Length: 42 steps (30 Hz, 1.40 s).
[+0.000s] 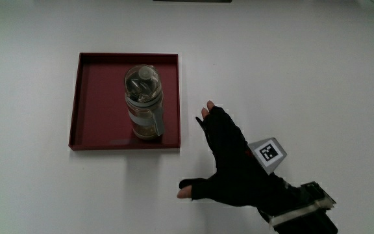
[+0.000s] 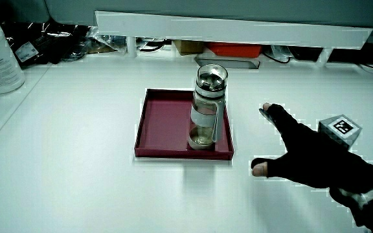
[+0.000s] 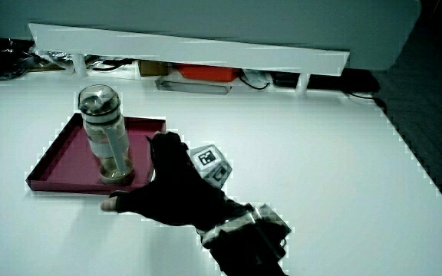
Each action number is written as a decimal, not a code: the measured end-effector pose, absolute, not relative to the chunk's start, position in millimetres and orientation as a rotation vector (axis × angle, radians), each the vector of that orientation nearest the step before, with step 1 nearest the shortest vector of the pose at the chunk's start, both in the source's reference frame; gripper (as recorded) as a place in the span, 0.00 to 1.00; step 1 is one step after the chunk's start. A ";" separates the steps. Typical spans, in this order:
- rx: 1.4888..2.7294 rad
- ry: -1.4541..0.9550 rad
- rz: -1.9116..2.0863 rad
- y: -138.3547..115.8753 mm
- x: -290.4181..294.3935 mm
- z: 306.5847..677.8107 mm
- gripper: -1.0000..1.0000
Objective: Pick bottle
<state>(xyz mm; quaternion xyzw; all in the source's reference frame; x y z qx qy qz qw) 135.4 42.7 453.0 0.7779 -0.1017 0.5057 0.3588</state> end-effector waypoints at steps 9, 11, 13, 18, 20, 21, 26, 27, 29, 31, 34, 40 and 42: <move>1.941 -0.351 1.386 0.4 105.0 477.5 0.50; 1.926 -0.356 1.396 -7.1 98.7 479.6 0.50; 1.925 -0.335 1.373 -14.0 95.6 488.9 0.50; 1.854 -0.322 1.453 -28.0 86.2 500.5 0.50; 1.824 -0.309 1.474 -32.1 82.4 506.4 0.50; 1.818 -0.317 1.485 -34.1 80.8 510.9 0.50; 1.773 -0.294 1.513 -38.7 73.0 524.6 0.50; 1.759 -0.287 1.516 -39.1 71.4 526.5 0.50; 1.746 -0.295 1.523 -39.0 68.8 531.0 0.50; 1.722 -0.273 1.541 -39.3 67.1 537.5 0.50; 1.673 -0.262 1.582 -39.2 64.0 543.0 0.50; 1.660 -0.273 1.607 -38.4 60.9 548.6 0.50; 1.651 -0.269 1.618 -37.7 60.0 549.3 0.50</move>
